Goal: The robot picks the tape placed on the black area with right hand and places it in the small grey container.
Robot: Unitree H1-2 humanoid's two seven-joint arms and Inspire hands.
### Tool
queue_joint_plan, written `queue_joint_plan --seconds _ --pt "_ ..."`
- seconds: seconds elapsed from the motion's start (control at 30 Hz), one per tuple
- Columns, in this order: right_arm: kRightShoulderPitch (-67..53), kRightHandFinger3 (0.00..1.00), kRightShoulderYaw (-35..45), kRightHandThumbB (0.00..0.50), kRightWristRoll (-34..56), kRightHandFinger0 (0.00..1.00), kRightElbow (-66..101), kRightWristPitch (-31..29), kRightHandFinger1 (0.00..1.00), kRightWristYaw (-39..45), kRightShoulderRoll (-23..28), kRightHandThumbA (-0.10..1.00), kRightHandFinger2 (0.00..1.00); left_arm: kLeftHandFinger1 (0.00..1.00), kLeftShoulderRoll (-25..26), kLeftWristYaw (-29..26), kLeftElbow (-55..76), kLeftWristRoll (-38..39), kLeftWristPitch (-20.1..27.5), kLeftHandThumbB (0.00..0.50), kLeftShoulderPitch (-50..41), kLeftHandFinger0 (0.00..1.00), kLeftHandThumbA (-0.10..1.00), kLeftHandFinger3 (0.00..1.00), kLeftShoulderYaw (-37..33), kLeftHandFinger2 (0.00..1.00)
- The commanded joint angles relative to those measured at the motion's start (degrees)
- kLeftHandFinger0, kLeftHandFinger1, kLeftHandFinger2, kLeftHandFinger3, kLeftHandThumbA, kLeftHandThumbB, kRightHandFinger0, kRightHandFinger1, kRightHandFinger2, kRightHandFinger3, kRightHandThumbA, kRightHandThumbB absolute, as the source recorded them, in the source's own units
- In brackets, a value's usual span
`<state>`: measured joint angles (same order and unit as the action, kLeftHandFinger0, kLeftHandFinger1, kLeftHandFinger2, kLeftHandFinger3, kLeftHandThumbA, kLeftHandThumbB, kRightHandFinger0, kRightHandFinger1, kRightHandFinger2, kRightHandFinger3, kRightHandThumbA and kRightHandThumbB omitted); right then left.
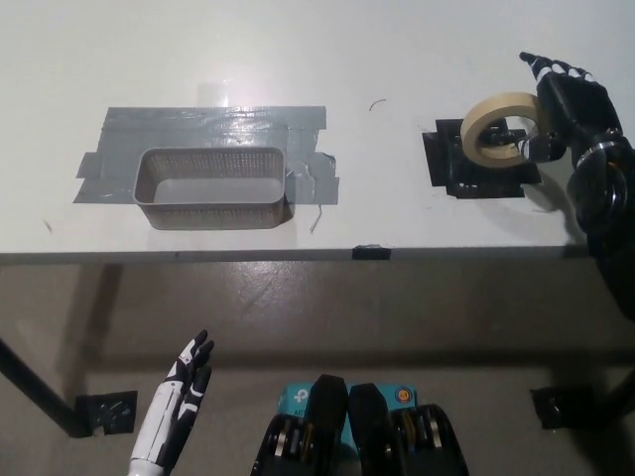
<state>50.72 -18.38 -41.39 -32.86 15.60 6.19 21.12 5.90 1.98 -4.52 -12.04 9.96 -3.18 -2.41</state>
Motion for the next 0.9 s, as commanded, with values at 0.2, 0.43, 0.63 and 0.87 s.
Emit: queue_joint_plan --seconds 0.2,0.43,0.63,0.87 --pt "8.0 1.0 -1.1 0.473 -0.6 1.0 -3.6 0.3 1.0 -0.2 0.9 0.74 1.0 1.0 1.1 -0.5 2.0 -0.4 1.7 0.113 0.4 1.0 1.0 1.0 -0.1 1.0" --pt "10.0 1.0 -2.9 0.472 -0.4 1.0 -9.3 -0.3 1.0 -0.3 0.3 0.68 1.0 1.0 1.1 -0.7 2.1 -0.4 2.1 0.116 0.6 1.0 1.0 1.0 -0.1 1.0" --pt "11.3 1.0 -5.3 0.496 -0.2 1.0 -16.0 -1.5 1.0 -0.2 -0.4 0.66 1.0 1.0 1.3 -0.6 2.4 -0.3 1.9 0.126 0.8 1.0 1.0 1.0 0.0 1.0" --pt "14.2 1.0 -6.3 0.495 2.0 1.0 -22.9 -3.5 1.0 3.2 -1.4 0.57 1.0 1.0 1.5 -0.6 2.4 -0.3 2.0 0.121 1.6 1.0 1.0 1.0 0.0 1.0"
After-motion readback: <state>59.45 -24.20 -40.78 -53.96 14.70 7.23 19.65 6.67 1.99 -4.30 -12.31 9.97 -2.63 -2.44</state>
